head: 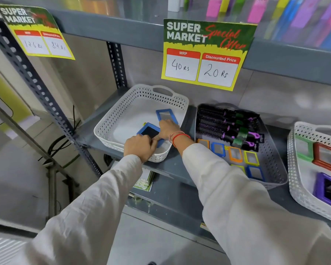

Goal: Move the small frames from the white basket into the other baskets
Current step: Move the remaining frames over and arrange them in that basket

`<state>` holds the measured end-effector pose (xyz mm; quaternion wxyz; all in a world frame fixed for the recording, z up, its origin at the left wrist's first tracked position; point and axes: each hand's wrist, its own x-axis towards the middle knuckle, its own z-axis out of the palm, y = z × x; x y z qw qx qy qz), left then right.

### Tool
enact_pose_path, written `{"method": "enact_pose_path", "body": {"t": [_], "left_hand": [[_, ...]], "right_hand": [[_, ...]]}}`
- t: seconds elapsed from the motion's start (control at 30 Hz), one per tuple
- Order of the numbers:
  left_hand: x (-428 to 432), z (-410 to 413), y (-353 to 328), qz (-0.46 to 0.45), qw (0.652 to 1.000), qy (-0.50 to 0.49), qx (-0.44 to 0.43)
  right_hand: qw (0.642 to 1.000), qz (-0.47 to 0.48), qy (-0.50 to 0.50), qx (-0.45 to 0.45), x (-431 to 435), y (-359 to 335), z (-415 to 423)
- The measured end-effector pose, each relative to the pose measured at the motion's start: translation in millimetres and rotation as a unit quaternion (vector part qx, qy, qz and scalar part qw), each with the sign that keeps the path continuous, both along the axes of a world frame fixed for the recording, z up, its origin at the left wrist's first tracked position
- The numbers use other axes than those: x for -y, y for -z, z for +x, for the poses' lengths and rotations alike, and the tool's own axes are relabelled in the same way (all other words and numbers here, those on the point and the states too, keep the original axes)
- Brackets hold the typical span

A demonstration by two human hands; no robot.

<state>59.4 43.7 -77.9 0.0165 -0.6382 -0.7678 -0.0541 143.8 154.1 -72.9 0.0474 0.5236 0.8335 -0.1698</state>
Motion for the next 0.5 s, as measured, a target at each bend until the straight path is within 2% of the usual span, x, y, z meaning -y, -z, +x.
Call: {"method": "enact_pose_path", "body": {"t": [0.23,0.5], "left_hand": [[11,-2,-2,-0.003,0.995,0.084,-0.055],[11,1,-6,-0.008,0.995,0.074,-0.065]], "right_hand": [[0.996,-0.028,0.027,-0.084,-1,-3,0],[0.959,-0.045,0.121,-0.25,3,-10,8]]}}
